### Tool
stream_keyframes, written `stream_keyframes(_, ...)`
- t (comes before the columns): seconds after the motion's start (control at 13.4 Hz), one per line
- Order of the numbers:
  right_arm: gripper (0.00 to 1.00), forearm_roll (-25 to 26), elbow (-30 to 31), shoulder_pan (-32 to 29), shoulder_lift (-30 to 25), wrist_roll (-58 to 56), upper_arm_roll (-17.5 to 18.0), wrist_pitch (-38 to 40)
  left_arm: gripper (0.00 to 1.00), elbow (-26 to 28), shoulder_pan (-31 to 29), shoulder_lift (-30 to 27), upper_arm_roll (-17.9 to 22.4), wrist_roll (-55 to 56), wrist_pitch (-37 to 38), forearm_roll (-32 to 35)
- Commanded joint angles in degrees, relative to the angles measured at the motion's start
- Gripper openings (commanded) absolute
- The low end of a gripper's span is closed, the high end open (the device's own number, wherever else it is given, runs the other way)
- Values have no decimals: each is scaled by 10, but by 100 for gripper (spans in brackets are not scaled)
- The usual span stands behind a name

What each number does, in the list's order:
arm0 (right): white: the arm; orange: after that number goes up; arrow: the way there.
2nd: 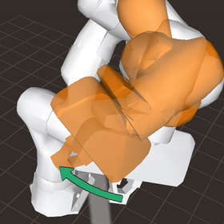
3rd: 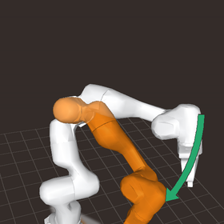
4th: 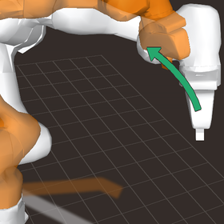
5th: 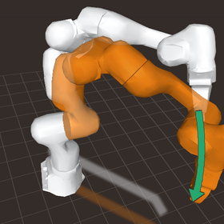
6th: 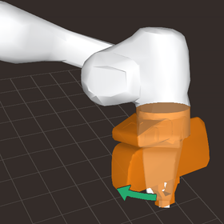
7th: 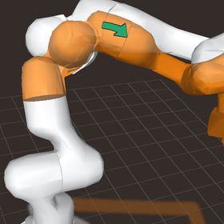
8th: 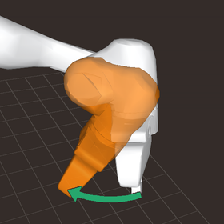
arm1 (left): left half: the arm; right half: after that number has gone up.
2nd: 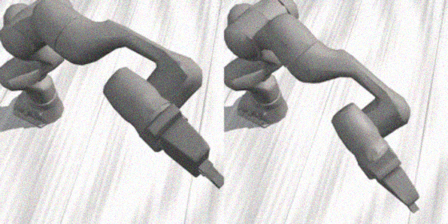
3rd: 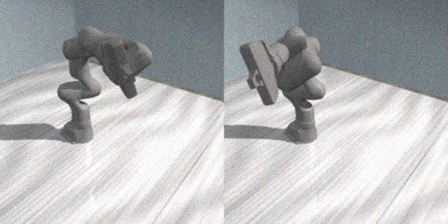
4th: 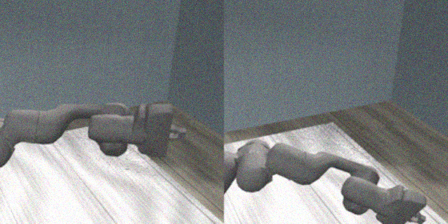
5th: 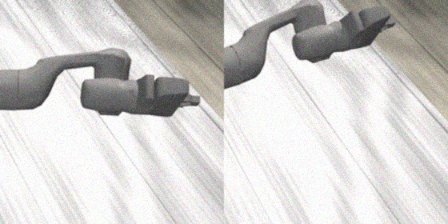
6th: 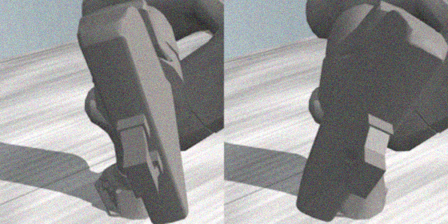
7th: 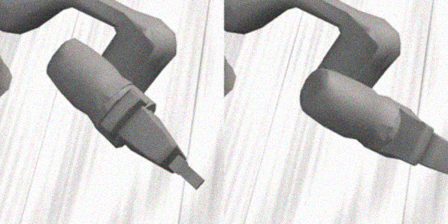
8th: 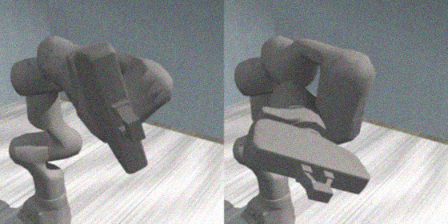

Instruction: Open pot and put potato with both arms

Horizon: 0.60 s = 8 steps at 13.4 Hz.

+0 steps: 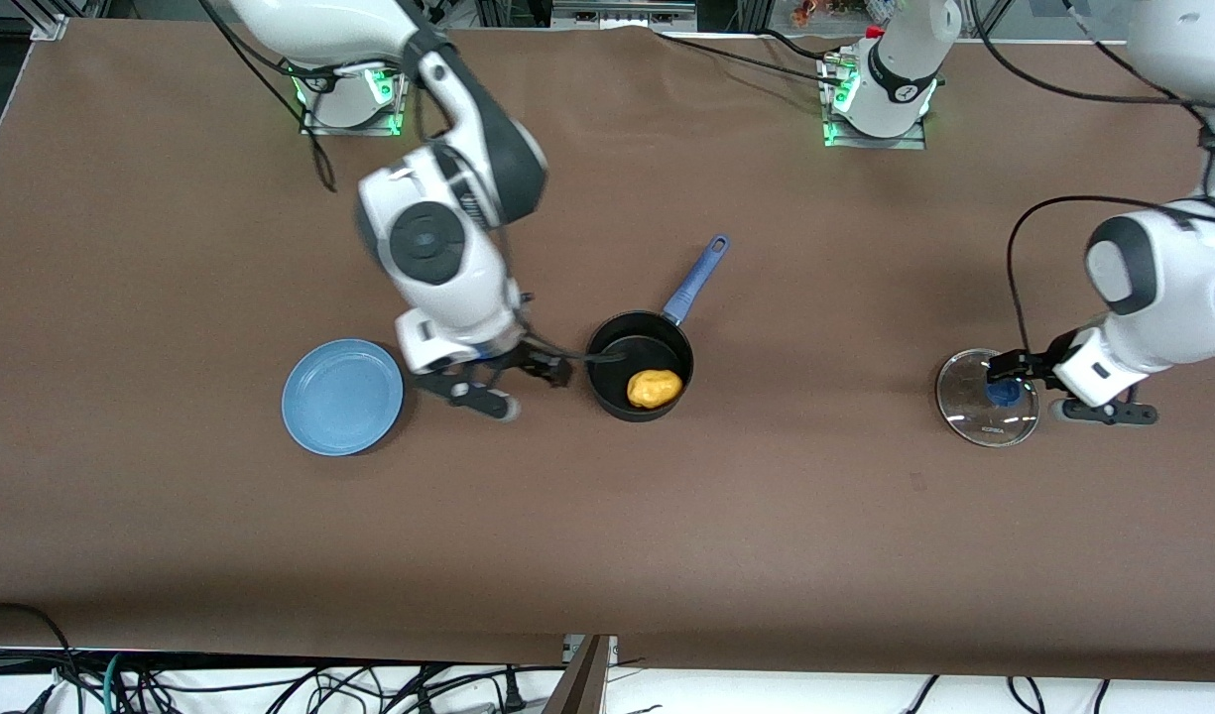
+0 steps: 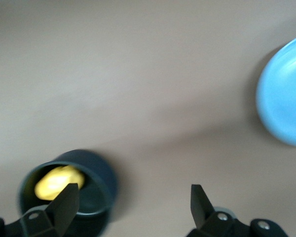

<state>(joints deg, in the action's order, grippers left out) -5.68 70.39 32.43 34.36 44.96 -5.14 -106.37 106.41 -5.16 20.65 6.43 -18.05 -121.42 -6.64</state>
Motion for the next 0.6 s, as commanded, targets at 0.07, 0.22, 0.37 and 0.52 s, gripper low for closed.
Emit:
stream_keyframes(0.07, 100, -2, 137, -18, -159, -130, -48, 52, 100, -121, -8, -21, -4, -5, 124, 1)
stream_keyframes(0.22, 100, -3, 221, -19, -259, -222, -99, 84, 100, -152, -8, -67, -3, -5, 158, 1)
stream_keyframes(0.37, 100, -2, 242, -20, -320, -274, -143, 138, 100, -152, -8, -113, -3, 6, 203, 5)
stream_keyframes(0.52, 100, -1, 237, -19, -341, -327, -175, 164, 100, -153, -7, -147, -3, 74, 250, 10)
